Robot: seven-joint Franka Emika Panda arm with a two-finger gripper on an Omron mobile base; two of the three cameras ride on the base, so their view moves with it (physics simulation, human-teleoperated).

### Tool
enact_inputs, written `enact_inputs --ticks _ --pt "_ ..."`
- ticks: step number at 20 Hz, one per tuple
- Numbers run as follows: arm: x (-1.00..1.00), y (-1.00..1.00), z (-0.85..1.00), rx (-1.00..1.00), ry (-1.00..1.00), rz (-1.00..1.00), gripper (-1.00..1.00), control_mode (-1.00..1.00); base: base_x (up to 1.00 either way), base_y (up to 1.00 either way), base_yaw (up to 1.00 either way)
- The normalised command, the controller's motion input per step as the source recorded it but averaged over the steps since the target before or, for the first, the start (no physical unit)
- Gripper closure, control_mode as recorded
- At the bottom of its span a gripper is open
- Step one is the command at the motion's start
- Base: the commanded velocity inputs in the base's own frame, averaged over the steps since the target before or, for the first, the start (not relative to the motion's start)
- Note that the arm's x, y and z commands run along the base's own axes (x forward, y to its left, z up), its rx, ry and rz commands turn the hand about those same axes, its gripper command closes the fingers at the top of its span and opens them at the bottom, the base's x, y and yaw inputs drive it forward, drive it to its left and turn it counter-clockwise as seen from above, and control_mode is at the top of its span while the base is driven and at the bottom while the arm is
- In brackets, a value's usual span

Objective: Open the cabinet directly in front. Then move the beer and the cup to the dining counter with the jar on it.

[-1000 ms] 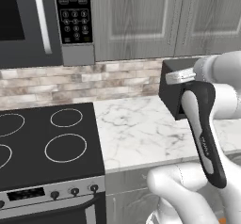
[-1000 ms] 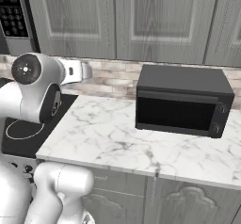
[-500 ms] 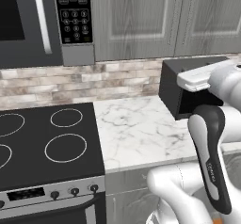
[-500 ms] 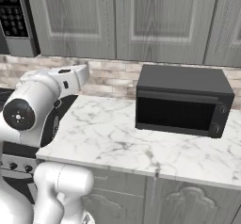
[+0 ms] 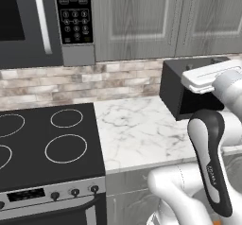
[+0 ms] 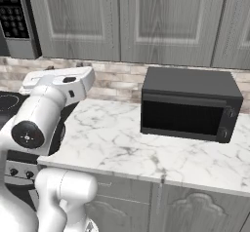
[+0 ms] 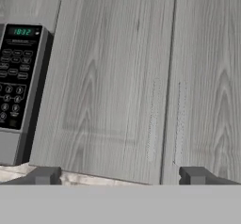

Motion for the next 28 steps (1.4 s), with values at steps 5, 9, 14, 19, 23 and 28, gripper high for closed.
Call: enact_inputs --ticks 5,9,14,19,23,28 --pt "0.0 -0.26 0.05 0.05 -0.03 0.0 -1.0 -1.0 0.0 0.0 0.0" --pt "0.03 -0.26 0.06 0.06 -0.04 0.0 -1.0 -1.0 0.0 0.0 0.0" --pt "0.2 -0.04 0.03 0.03 -0.02 0.0 -1.0 -1.0 0.0 0.0 0.0" --pt "0.58 -0.06 0.0 0.03 0.0 0.0 -1.0 -1.0 0.0 0.0 0.0" --pt "0.77 -0.13 0.0 0.04 0.0 0.0 -1.0 -1.0 0.0 0.0 0.0" --pt "0.86 -0.08 0.0 0.05 0.0 0.02 -1.0 -1.0 0.0 0.0 0.0"
